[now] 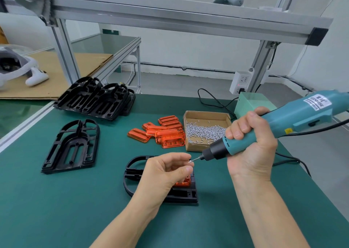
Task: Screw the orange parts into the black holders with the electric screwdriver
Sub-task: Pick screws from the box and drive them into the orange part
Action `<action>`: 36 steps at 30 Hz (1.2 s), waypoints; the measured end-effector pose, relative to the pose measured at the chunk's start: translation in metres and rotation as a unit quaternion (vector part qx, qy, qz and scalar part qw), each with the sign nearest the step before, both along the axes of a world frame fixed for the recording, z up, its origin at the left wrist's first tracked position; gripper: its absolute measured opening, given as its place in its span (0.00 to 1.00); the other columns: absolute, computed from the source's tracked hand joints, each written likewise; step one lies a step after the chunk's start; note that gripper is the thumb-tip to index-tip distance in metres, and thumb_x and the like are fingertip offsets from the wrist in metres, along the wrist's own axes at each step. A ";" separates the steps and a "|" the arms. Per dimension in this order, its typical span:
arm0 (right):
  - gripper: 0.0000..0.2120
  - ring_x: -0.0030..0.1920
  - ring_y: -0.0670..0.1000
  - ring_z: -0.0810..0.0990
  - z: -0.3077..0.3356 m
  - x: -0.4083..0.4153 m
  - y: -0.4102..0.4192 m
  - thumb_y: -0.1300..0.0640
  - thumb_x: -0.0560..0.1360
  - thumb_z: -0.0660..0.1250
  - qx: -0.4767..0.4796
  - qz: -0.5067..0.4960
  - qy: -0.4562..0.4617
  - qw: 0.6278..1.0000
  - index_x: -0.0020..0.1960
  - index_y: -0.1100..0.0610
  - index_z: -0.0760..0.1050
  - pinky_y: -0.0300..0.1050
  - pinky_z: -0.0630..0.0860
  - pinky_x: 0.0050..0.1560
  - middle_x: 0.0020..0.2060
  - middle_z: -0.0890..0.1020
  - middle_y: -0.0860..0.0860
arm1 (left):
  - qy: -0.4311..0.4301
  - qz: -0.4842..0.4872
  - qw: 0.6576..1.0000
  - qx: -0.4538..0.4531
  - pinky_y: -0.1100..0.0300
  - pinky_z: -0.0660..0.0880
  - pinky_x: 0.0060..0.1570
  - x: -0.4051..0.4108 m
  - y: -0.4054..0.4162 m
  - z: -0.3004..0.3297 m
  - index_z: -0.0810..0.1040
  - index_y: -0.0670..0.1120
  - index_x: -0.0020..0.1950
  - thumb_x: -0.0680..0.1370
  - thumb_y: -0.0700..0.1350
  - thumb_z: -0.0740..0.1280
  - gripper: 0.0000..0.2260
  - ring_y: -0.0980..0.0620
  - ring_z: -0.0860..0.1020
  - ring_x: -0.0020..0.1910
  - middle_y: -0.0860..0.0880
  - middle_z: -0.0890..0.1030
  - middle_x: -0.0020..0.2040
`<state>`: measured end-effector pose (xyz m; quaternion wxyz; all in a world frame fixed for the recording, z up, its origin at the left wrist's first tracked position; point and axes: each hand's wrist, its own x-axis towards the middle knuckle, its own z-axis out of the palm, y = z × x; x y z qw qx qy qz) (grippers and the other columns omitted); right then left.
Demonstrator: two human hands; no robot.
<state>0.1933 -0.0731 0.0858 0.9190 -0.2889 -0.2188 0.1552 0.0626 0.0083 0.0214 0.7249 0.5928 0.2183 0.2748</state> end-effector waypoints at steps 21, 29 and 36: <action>0.09 0.22 0.50 0.66 -0.028 0.003 0.022 0.66 0.68 0.65 -0.155 0.016 -0.098 0.983 0.43 0.54 0.70 0.41 0.67 0.26 0.25 0.68 0.51 | 0.300 -0.087 0.744 0.590 0.54 0.33 0.70 -0.018 0.013 -0.022 0.73 0.64 0.65 0.70 0.63 0.64 0.23 0.63 0.57 0.69 0.67 0.68 0.67; 0.09 0.22 0.49 0.67 -0.029 -0.001 0.027 0.66 0.69 0.65 -0.170 0.031 -0.132 0.976 0.44 0.56 0.69 0.40 0.68 0.26 0.24 0.69 0.50 | 0.290 -0.081 0.743 0.597 0.55 0.33 0.69 -0.019 0.013 -0.027 0.72 0.63 0.65 0.72 0.62 0.62 0.22 0.62 0.57 0.69 0.66 0.68 0.67; 0.08 0.21 0.50 0.65 -0.028 -0.003 0.034 0.67 0.69 0.64 -0.173 0.054 -0.189 0.965 0.43 0.55 0.70 0.40 0.68 0.26 0.22 0.69 0.50 | 0.287 -0.077 0.745 0.597 0.54 0.35 0.70 -0.019 0.014 -0.028 0.72 0.63 0.65 0.71 0.62 0.61 0.22 0.62 0.57 0.69 0.66 0.69 0.67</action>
